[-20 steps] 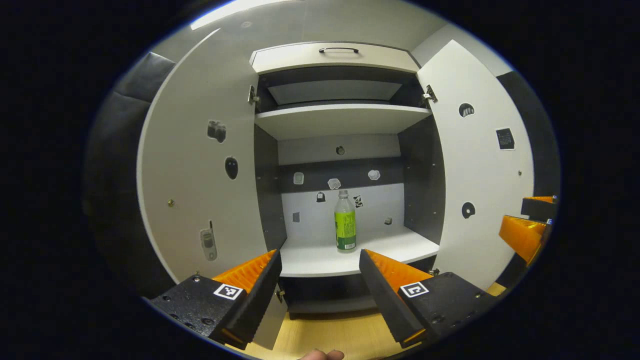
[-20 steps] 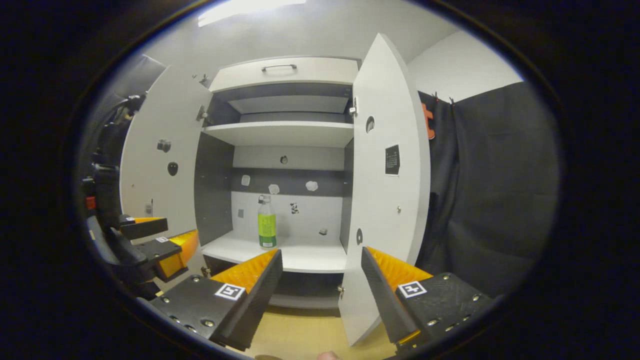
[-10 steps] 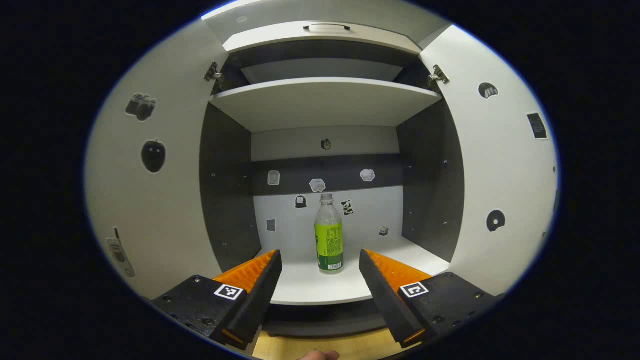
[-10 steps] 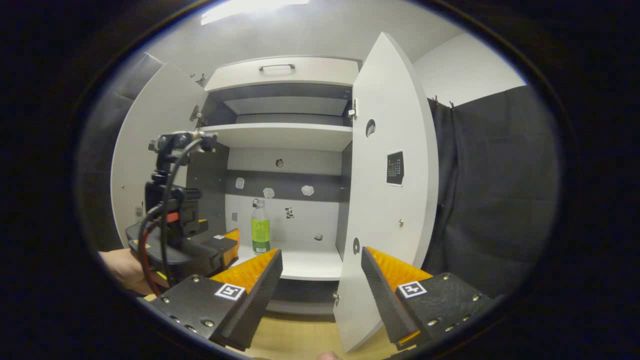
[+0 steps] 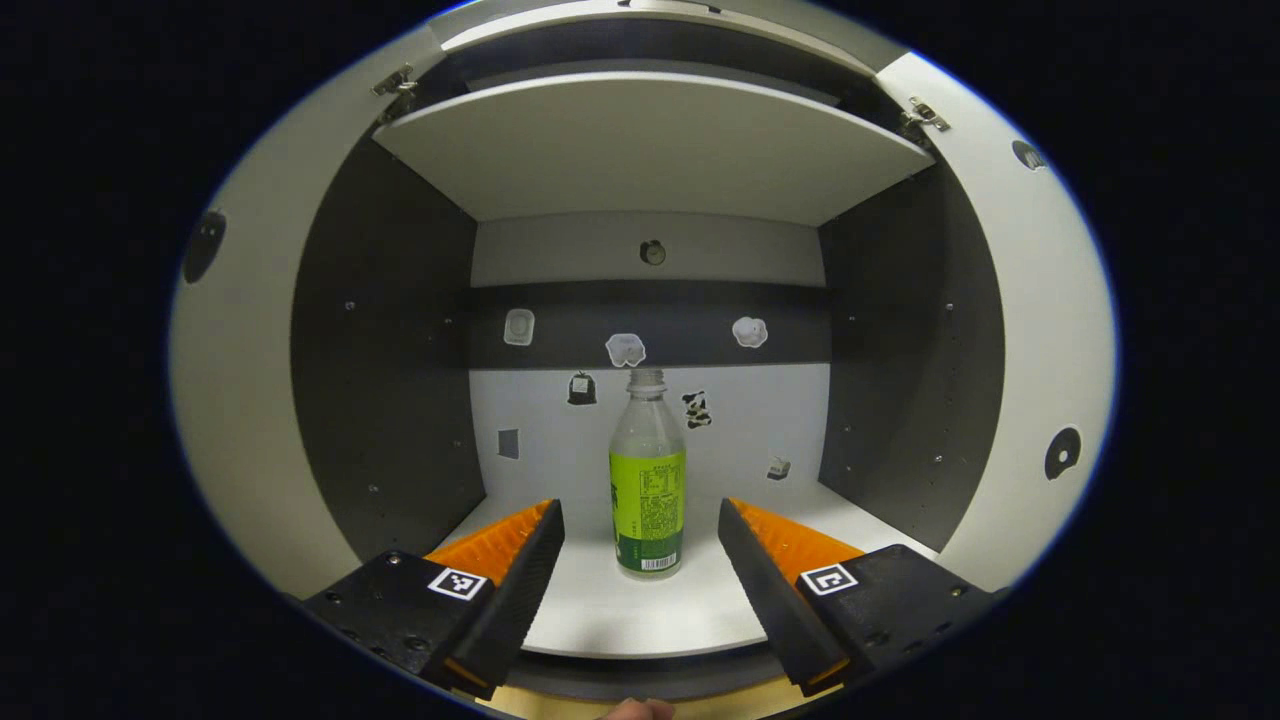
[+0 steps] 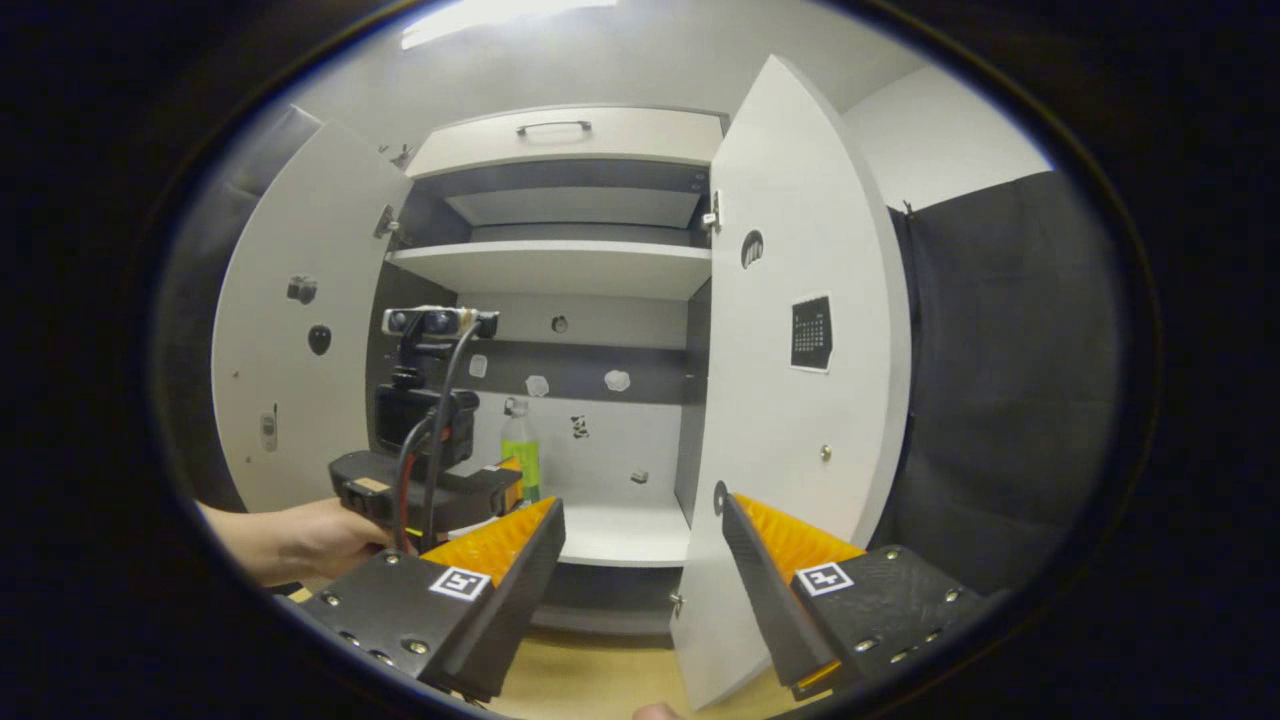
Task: Grasp the bottle in the cabinet with the left hand and place it on the coaster, then close the right door with the right hand and the left door with the left hand.
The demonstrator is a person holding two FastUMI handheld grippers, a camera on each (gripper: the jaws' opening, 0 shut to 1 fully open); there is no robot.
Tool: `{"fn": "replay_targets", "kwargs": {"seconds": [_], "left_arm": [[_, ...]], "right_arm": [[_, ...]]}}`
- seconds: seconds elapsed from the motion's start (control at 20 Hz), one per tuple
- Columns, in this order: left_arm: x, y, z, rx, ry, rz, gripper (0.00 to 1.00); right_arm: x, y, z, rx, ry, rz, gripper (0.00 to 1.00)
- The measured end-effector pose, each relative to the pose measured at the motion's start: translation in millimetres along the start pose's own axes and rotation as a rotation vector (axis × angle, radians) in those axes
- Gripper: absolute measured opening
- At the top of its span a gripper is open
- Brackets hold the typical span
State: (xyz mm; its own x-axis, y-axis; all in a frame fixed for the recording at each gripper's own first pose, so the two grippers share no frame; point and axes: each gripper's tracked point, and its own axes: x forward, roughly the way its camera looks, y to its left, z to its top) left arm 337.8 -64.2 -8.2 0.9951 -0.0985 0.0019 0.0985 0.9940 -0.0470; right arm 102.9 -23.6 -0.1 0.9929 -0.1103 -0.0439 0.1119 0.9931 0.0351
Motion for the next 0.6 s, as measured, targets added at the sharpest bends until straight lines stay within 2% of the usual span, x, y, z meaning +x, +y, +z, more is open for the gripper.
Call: {"fn": "replay_targets", "kwargs": {"seconds": [0.6], "left_arm": [[91.8,7.6,-14.7,-0.067,0.052,0.022,0.99]], "right_arm": [[5.4,-0.1,-10.5,-0.021,0.029,-0.026,0.95]]}}
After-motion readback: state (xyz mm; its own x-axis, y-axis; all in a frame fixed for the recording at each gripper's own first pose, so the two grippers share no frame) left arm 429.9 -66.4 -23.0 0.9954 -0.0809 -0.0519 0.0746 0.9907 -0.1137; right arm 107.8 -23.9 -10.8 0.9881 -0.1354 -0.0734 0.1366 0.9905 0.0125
